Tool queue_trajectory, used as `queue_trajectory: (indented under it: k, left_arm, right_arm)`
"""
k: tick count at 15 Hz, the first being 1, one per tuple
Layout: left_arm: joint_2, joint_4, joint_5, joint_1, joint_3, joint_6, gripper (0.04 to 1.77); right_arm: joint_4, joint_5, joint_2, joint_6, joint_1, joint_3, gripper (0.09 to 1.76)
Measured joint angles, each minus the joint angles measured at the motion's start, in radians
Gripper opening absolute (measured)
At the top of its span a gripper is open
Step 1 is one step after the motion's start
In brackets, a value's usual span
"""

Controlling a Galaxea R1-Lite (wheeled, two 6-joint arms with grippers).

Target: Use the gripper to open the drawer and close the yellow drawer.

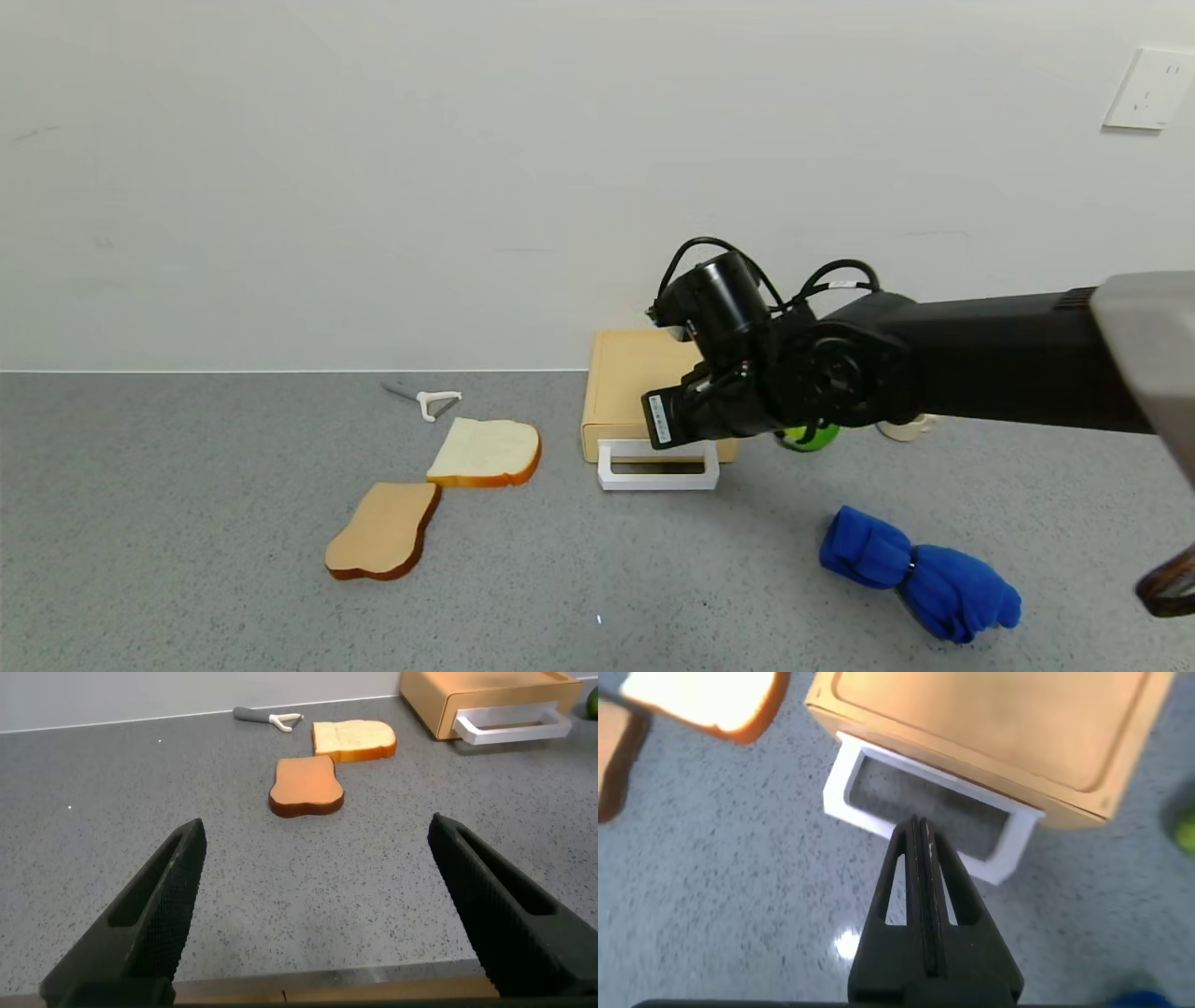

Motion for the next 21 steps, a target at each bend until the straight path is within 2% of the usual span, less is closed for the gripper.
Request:
queue_trajectory:
  k: [6, 10, 12, 15, 18, 21]
  left_arm:
    - [0.000, -0.001, 0.000, 0.000, 0.000, -0.003, 1.72]
    - [0.000, -0.001, 0.001, 0.000, 0.000, -0.003, 1.72]
    - [0.000, -0.001, 0.002, 0.000, 0.000, -0.003, 1.72]
    - [0.000, -0.001, 0.002, 0.000, 0.000, -0.003, 1.72]
    - [0.000, -0.001, 0.002, 0.000, 0.000, -0.003, 1.72]
    - [0.000, 0.000, -0.001, 0.000, 0.000, 0.001, 1.72]
  right_arm:
    - [-0.006, 0.168, -0.349, -0.209, -0.071, 0.295, 0.11]
    - [-0.031, 0.251, -0.530, -0.247, -0.142, 0.468, 0.11]
    - [-0.100, 0.265, -0.590, -0.254, -0.169, 0.549, 0.48]
    - [-0.150, 0.274, -0.637, -0.254, -0.197, 0.614, 0.87]
    - [-0.151, 0.320, -0.651, -0.253, -0.209, 0.638, 1.14]
    - [-0.162, 0.322, -0.655, -0.247, -0.213, 0.646, 1.32]
